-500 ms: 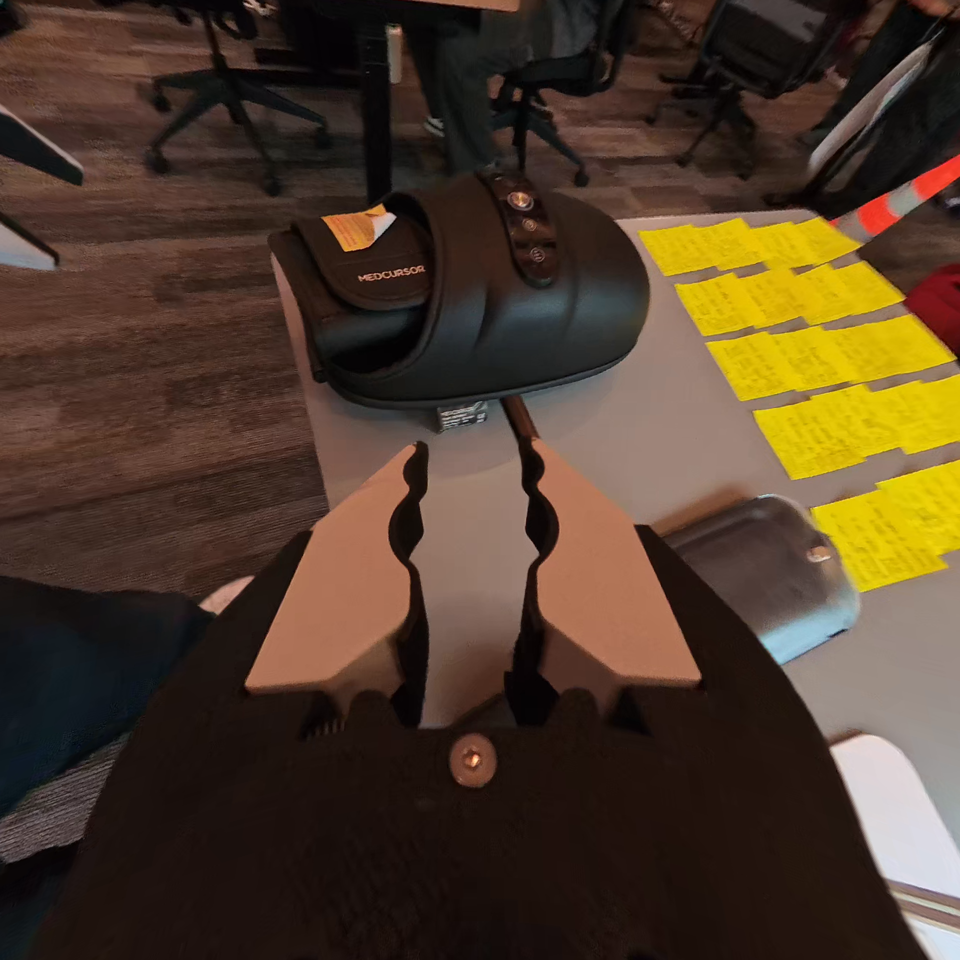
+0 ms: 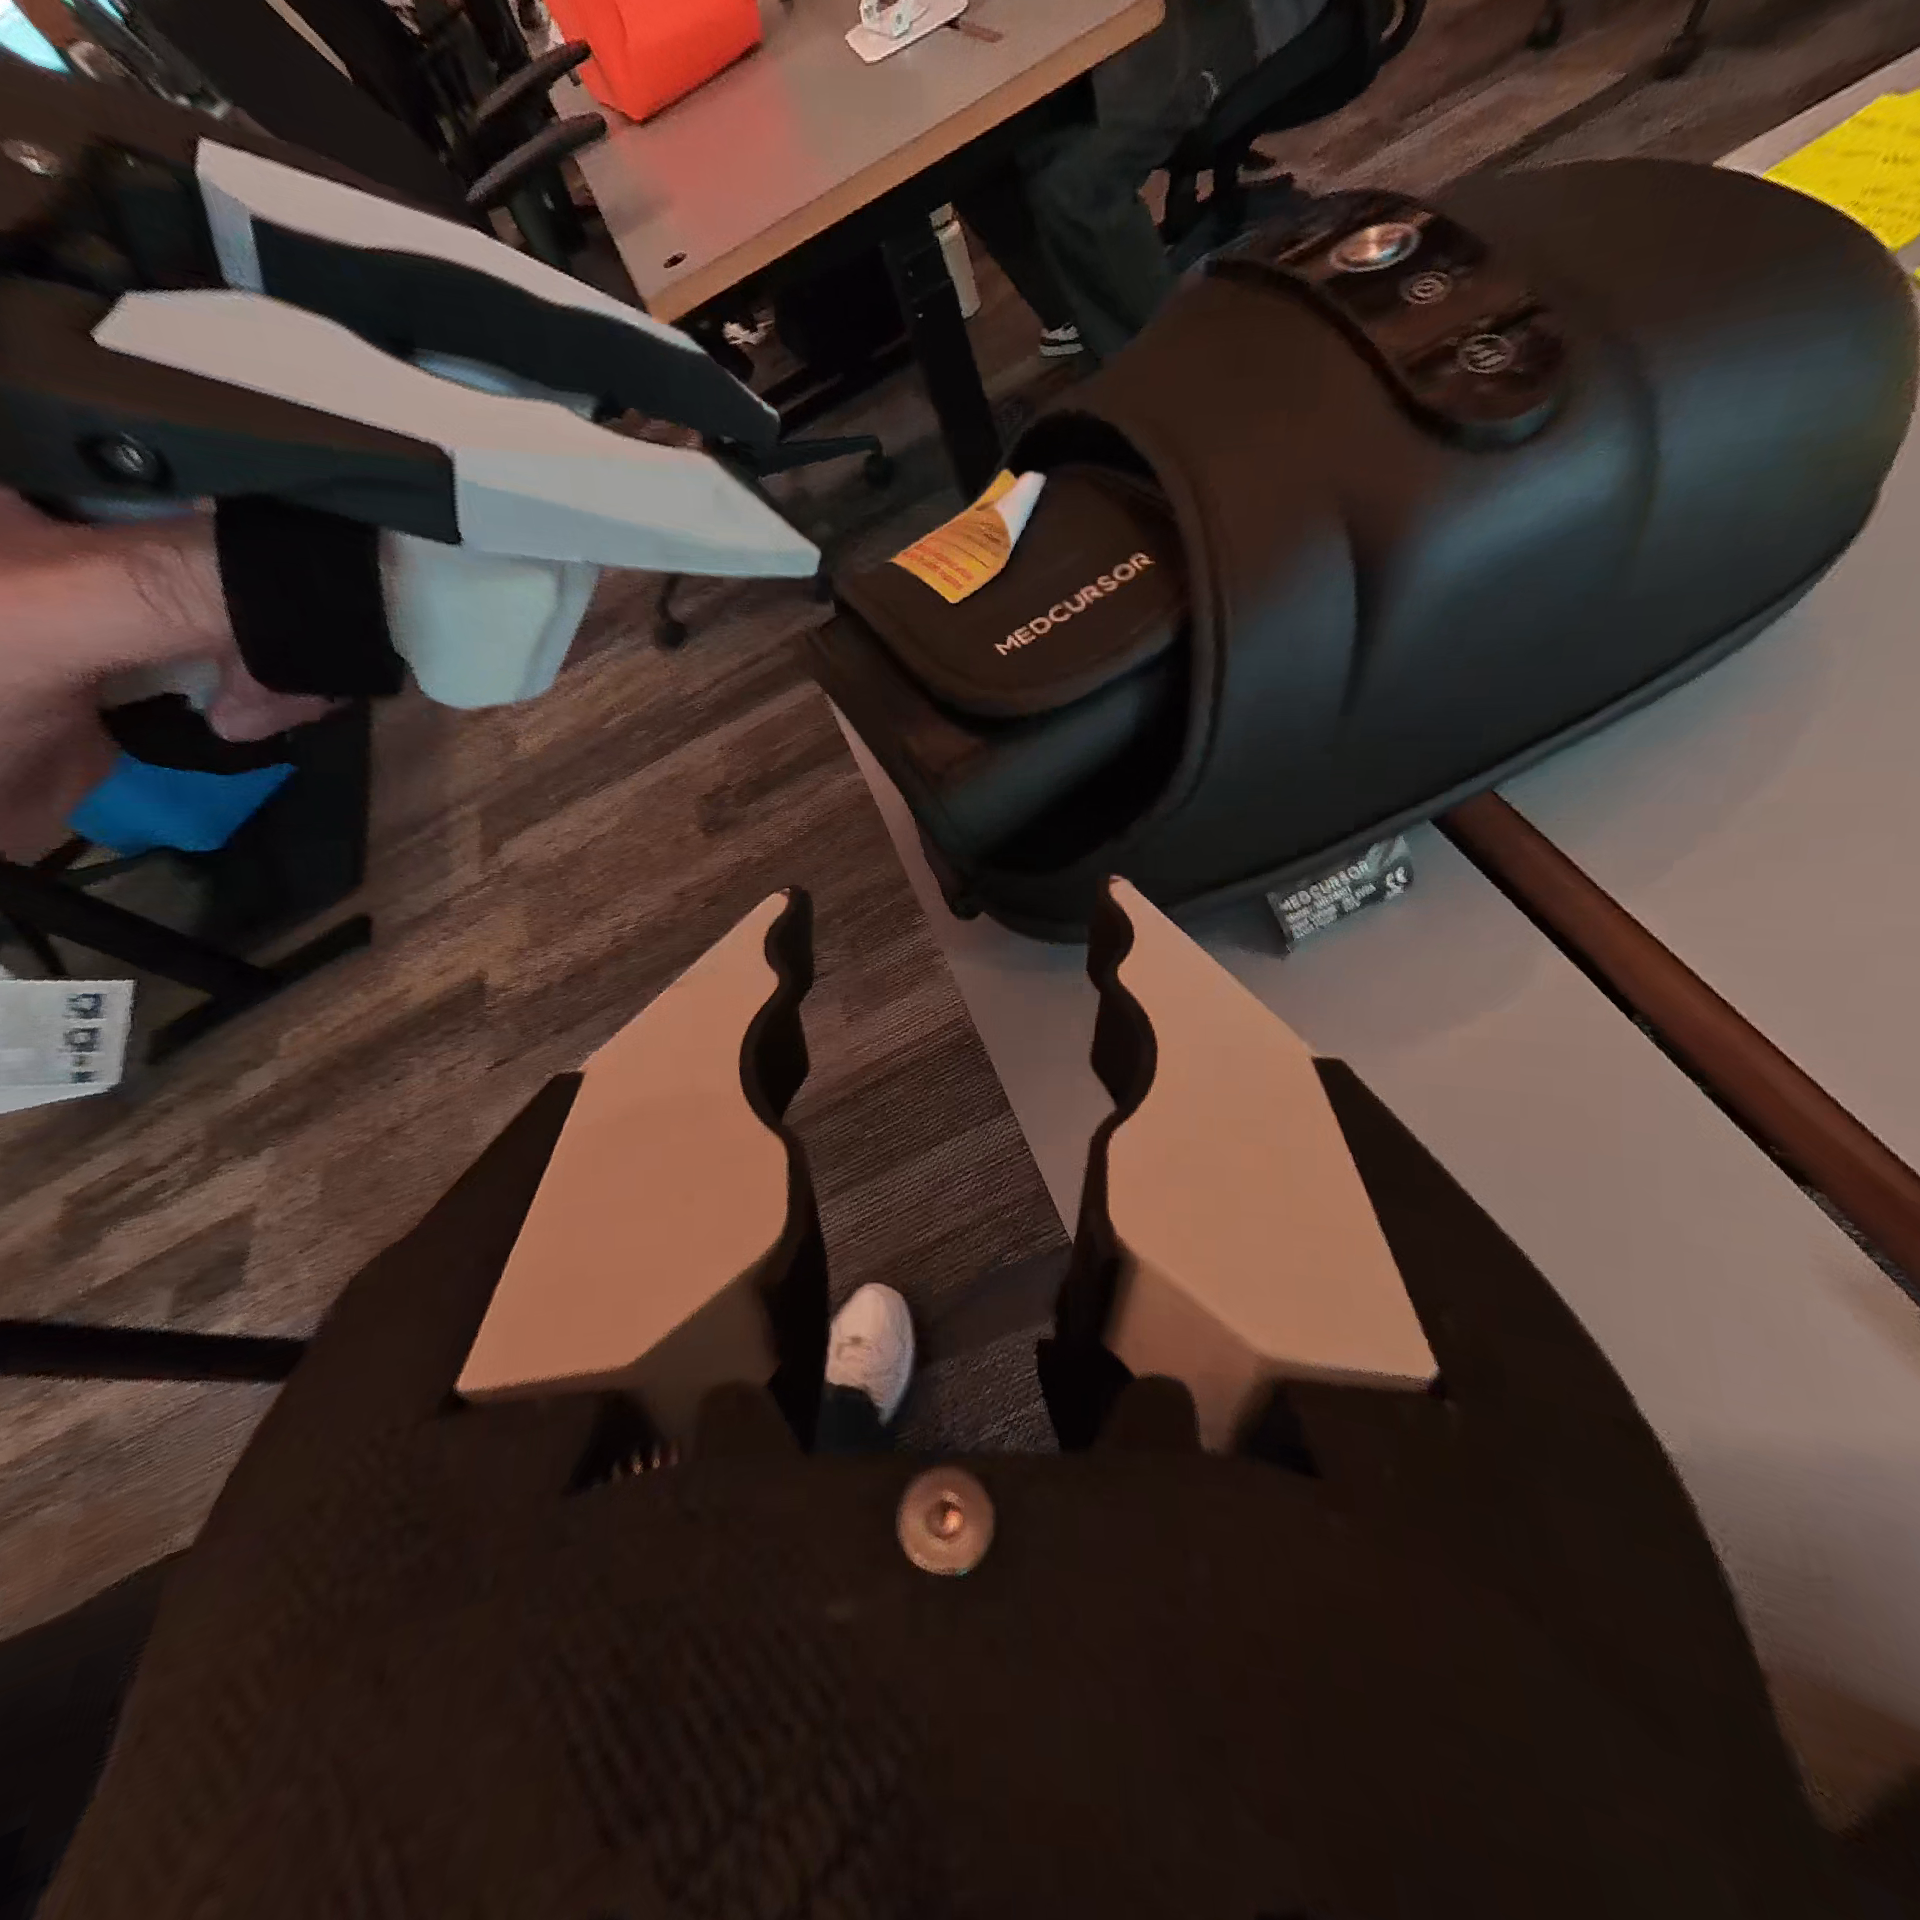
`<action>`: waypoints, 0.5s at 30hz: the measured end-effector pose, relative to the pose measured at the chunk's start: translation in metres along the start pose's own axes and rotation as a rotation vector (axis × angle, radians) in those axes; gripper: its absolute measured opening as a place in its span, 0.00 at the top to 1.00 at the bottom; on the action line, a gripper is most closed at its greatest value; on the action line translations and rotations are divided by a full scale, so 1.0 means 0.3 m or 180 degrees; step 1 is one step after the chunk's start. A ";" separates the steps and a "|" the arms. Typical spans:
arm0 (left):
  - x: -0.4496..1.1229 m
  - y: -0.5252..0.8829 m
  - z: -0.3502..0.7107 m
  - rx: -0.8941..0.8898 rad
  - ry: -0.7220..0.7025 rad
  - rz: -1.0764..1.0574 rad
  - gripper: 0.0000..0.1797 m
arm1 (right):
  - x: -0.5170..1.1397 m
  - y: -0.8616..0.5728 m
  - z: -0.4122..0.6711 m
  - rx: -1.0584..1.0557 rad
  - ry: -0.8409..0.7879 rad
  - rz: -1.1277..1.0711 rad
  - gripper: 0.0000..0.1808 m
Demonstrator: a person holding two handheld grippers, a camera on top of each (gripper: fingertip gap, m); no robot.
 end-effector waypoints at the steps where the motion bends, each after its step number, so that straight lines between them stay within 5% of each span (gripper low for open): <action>1: 0.004 0.034 -0.017 -0.0055 0.0010 -0.0056 0.72 | 0.031 0.005 -0.002 -0.0051 -0.0030 -0.0118 0.70; 8: 0.117 0.194 -0.037 0.0197 0.0052 -0.0788 0.68 | 0.201 -0.029 -0.017 -0.0016 -0.0229 -0.0960 0.78; 15: 0.225 0.217 -0.057 0.0461 0.0030 -0.1690 0.68 | 0.188 -0.006 -0.002 0.0621 -0.0988 -0.1774 0.87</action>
Point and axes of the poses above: each gripper's, where its closed fingertips meet, x out along the fingers, z out of its top, y = z × x across the jaws, the point moved 1 cm from there along -x, back along the fingers, and after that the axes turned 6 degrees about x, right-handed, at the moved point
